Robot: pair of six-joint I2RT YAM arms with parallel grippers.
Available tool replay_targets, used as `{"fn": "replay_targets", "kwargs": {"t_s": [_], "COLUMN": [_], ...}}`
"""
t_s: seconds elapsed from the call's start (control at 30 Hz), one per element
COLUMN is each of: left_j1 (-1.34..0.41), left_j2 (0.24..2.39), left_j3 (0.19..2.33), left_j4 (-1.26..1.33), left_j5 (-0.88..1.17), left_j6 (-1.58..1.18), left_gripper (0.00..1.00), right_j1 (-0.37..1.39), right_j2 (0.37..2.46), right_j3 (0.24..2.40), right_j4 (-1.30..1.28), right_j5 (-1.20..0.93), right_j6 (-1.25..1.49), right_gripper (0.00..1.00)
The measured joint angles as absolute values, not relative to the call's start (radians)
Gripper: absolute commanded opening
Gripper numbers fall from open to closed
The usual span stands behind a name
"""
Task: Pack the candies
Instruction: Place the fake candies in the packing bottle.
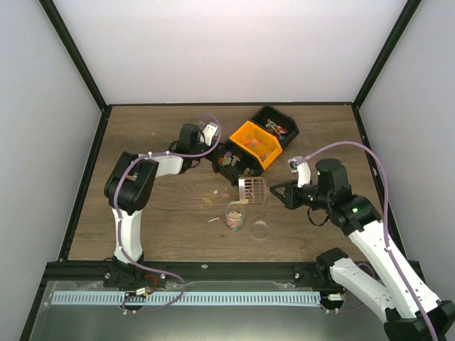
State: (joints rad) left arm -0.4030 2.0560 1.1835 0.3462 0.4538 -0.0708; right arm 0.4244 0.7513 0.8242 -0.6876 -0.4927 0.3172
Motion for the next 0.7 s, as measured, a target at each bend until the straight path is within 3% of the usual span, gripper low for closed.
{"fn": "replay_targets", "kwargs": {"t_s": [0.7], "left_j1": [-0.403], "left_j2": [2.056], "left_j3": [1.184], "left_j4": [0.347], "left_j5": [0.454], "left_j6": [-0.071], "left_gripper": [0.04], "right_j1": [0.428], "right_j2": [0.804], "right_j3": [0.910], "right_j4": [-0.767], "right_j5": [-0.489], "right_j6": [0.270], "right_gripper": [0.01]}}
